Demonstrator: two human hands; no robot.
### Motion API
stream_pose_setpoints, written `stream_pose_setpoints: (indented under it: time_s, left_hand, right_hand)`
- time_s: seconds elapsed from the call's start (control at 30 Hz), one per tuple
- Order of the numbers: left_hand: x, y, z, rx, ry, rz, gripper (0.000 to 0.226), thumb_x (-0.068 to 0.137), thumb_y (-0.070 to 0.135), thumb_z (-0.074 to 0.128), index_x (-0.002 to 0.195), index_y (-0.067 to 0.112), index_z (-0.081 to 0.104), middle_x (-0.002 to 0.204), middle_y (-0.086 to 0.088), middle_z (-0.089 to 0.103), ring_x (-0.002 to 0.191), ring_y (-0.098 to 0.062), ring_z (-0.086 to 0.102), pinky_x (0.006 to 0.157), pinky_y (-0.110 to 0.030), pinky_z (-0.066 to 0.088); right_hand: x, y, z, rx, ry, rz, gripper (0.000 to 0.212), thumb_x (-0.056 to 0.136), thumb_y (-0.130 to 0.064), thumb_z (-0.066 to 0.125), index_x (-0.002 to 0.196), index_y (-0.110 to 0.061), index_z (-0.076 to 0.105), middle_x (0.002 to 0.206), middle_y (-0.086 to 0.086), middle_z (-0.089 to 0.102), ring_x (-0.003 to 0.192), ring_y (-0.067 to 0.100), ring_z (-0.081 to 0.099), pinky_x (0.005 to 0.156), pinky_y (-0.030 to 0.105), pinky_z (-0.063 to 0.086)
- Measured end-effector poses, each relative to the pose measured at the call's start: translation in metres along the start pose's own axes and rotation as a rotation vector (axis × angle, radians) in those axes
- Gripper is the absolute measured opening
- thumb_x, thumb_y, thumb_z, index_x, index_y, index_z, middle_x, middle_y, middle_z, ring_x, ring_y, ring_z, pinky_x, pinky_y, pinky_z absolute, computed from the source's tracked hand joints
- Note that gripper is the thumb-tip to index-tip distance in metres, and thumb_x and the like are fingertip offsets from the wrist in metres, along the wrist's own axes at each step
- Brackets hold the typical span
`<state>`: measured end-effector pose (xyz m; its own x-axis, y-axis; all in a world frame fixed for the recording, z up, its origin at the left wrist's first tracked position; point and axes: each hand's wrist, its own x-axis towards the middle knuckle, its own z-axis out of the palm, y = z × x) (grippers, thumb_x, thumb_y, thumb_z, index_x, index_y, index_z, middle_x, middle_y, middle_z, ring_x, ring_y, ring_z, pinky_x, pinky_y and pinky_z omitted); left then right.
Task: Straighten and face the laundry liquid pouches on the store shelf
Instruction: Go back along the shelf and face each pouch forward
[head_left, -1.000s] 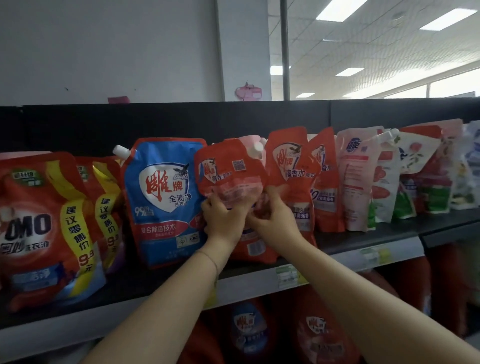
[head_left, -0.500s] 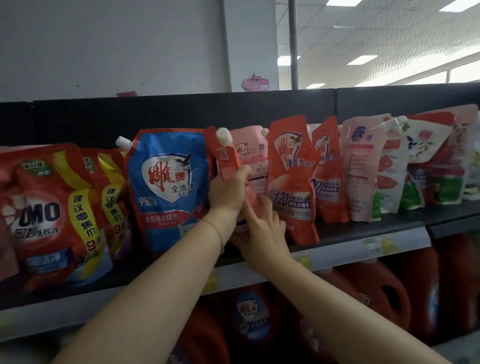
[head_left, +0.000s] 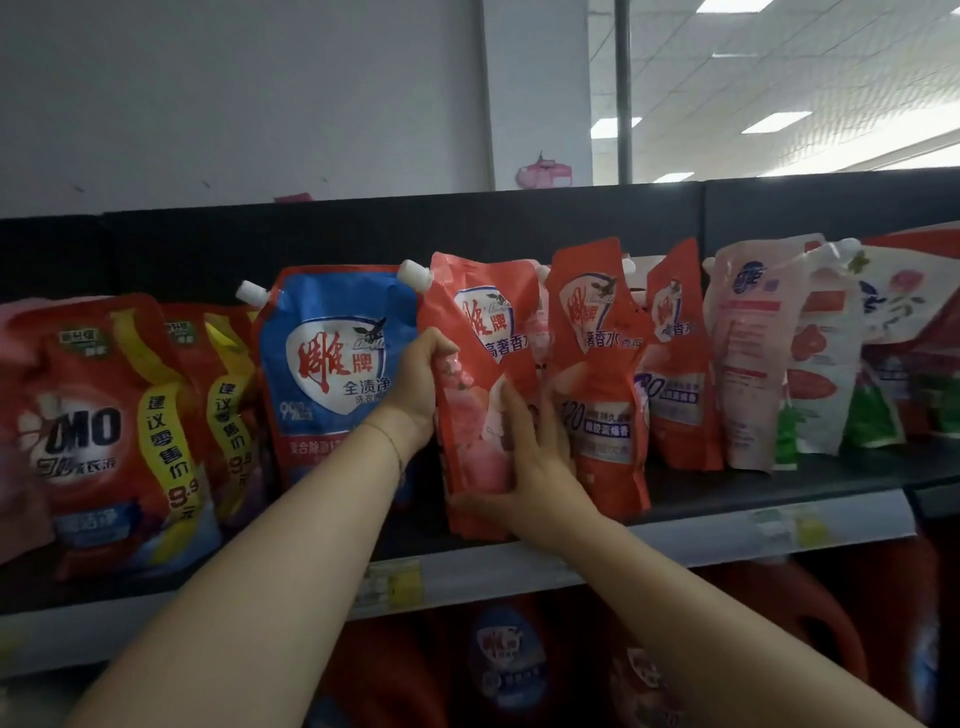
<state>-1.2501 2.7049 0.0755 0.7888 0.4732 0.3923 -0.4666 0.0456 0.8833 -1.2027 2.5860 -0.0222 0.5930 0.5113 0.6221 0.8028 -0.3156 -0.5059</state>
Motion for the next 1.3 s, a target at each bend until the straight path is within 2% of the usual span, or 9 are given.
stream_pose_setpoints:
  time_s: [0.1,0.2,0.4,0.53,0.63,0.8,1.0,1.13,1.3]
  left_hand:
    - [0.002,-0.008,-0.005,0.247,0.092,0.046,0.029,0.086,0.031,0.058,0.066,0.009,0.059,0.055,0.0,0.06,0.054,-0.012,0.057,0.063,-0.03,0.049]
    - [-0.008,-0.026,-0.012,0.319,0.162,0.143,0.016,0.079,0.035,0.074,0.09,0.026,0.067,0.092,0.005,0.072,0.084,-0.011,0.068,0.076,-0.03,0.054]
    - [-0.012,-0.054,-0.021,0.3,0.233,-0.024,0.095,0.044,0.069,0.08,0.125,0.029,0.052,0.113,0.005,0.066,0.101,-0.018,0.065,0.094,-0.043,0.051]
    - [-0.009,-0.058,-0.021,0.321,0.282,-0.005,0.081,0.065,0.061,0.073,0.132,0.024,0.045,0.12,0.003,0.061,0.108,-0.021,0.059,0.099,-0.046,0.046]
    - [-0.005,-0.059,-0.029,0.288,0.284,0.013,0.066,0.072,0.052,0.073,0.129,0.027,0.05,0.118,0.005,0.062,0.109,-0.021,0.06,0.1,-0.045,0.046]
    - [-0.014,-0.064,-0.025,0.26,0.291,-0.003,0.085,0.057,0.051,0.084,0.129,0.027,0.045,0.123,0.004,0.058,0.113,-0.021,0.056,0.101,-0.045,0.044]
    - [-0.023,-0.075,-0.02,0.321,0.278,-0.089,0.111,0.036,0.047,0.091,0.133,0.018,0.044,0.117,0.006,0.06,0.105,-0.019,0.06,0.095,-0.042,0.049]
    - [-0.018,-0.075,-0.023,0.355,0.257,-0.09,0.093,0.035,0.048,0.089,0.119,0.023,0.06,0.109,0.004,0.069,0.098,-0.019,0.066,0.09,-0.043,0.054]
    - [-0.017,-0.075,-0.025,0.362,0.235,-0.074,0.062,0.059,0.025,0.089,0.115,0.02,0.064,0.106,0.0,0.07,0.095,-0.022,0.067,0.089,-0.045,0.054]
  right_hand:
    - [0.005,-0.01,0.013,-0.069,0.045,0.047,0.119,0.069,-0.057,0.074,0.145,-0.046,-0.016,0.157,0.001,-0.015,0.141,0.034,0.007,0.11,0.056,0.026]
    - [0.009,-0.014,0.025,-0.178,0.09,0.045,0.112,0.073,-0.061,0.068,0.148,-0.039,-0.011,0.155,0.008,0.002,0.135,0.036,0.018,0.106,0.052,0.027]
    - [0.013,-0.005,0.012,-0.15,-0.035,-0.052,0.108,0.07,-0.058,0.066,0.151,-0.031,-0.001,0.151,0.006,0.023,0.129,0.037,0.033,0.108,0.049,0.031]
    - [0.007,0.008,-0.007,-0.198,0.141,-0.157,0.051,0.074,-0.042,0.065,0.121,-0.025,0.055,0.109,-0.003,0.06,0.099,0.022,0.057,0.079,0.038,0.051]
    - [-0.003,0.015,-0.009,-0.376,0.473,-0.327,0.014,0.076,-0.026,0.06,0.077,-0.013,0.065,0.078,0.002,0.06,0.074,0.025,0.057,0.062,0.03,0.047]
    - [-0.014,0.033,-0.025,-0.469,0.726,-0.226,0.018,0.074,-0.021,0.069,0.07,-0.009,0.056,0.077,0.006,0.054,0.069,0.026,0.052,0.054,0.031,0.041]
    - [-0.019,0.041,-0.04,-0.194,0.628,0.256,0.079,0.062,-0.052,0.08,0.118,-0.012,0.04,0.112,0.003,0.043,0.103,0.024,0.048,0.081,0.042,0.049]
    - [-0.015,0.047,-0.037,0.085,0.518,0.371,0.114,0.048,-0.059,0.082,0.139,-0.03,0.019,0.131,-0.001,0.04,0.119,0.024,0.048,0.098,0.05,0.044]
    - [-0.002,0.048,-0.042,0.166,0.403,0.429,0.108,0.054,-0.054,0.082,0.14,-0.04,0.018,0.129,0.001,0.05,0.113,0.027,0.054,0.093,0.048,0.048]
